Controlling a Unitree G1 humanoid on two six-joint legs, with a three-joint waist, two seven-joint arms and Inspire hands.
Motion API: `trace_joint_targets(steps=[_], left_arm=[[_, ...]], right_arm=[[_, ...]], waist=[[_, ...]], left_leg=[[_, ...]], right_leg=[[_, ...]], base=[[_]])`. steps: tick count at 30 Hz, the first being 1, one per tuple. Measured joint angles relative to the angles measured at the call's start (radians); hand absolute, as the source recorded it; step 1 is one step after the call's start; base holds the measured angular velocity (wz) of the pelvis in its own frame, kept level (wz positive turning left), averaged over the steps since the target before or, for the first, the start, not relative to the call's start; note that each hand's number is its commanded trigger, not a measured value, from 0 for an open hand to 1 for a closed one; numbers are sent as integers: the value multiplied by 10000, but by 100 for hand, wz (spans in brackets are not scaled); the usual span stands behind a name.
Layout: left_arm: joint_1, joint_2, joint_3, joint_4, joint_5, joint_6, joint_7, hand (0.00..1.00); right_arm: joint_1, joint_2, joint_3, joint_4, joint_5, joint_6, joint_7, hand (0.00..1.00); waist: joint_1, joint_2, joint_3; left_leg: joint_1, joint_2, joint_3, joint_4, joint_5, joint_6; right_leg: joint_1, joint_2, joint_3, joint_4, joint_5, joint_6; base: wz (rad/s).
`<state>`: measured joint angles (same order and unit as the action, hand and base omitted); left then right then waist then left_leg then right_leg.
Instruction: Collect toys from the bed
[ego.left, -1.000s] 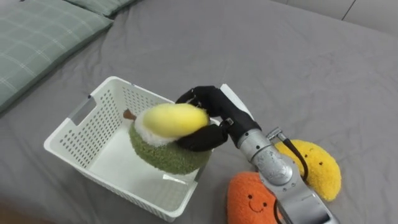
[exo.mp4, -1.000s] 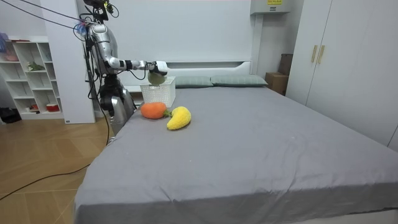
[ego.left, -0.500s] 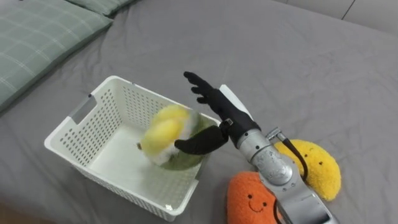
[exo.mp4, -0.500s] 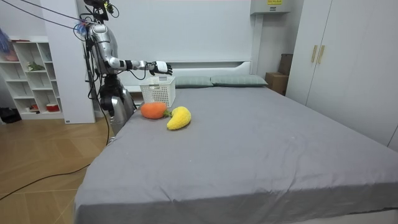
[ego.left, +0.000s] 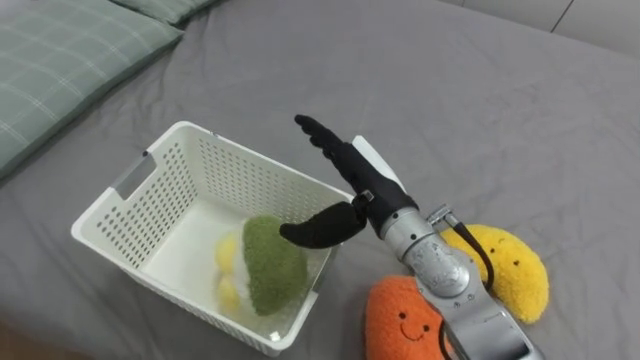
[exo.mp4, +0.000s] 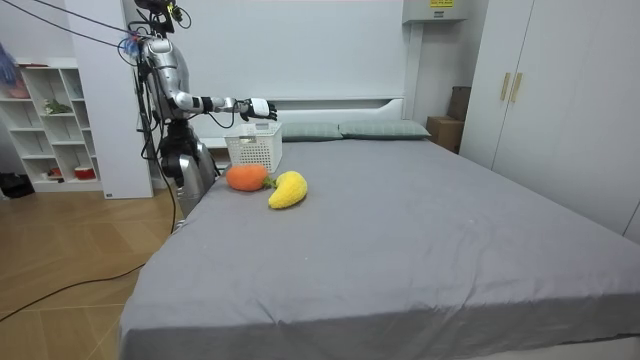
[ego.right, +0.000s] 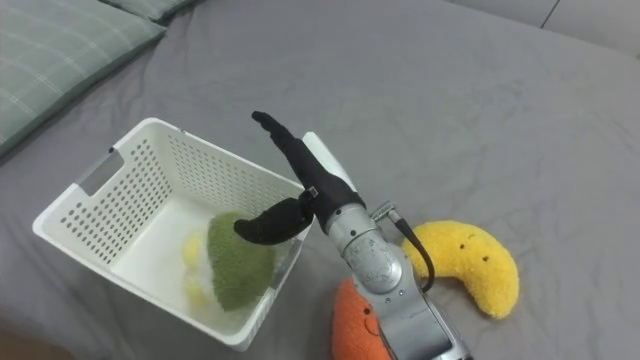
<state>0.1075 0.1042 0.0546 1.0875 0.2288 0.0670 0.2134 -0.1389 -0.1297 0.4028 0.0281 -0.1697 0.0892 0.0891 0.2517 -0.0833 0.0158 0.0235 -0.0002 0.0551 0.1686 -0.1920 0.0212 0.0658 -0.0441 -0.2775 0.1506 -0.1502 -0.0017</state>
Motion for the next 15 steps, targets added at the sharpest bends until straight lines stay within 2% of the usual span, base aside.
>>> trace_joint_targets(steps=[9, 15], left_arm=[[-20, 0, -7, 0, -4, 0, 3, 0], [-25, 49, -92, 23, -17, 0, -23, 0]], right_arm=[[0, -12, 2, 26, 95, -8, -2, 0], [-1, -69, -10, 516, 1633, -12, -59, 0]], waist=[[-15, 0, -1], [-152, -4, -4]], left_leg=[[-1, -2, -13, 0, 3, 0], [-7, -19, -22, 10, 36, 11]], right_leg=[[1, -2, -11, -1, 0, 0], [28, -24, -28, -1, 0, 0]], base=[[0], [1]])
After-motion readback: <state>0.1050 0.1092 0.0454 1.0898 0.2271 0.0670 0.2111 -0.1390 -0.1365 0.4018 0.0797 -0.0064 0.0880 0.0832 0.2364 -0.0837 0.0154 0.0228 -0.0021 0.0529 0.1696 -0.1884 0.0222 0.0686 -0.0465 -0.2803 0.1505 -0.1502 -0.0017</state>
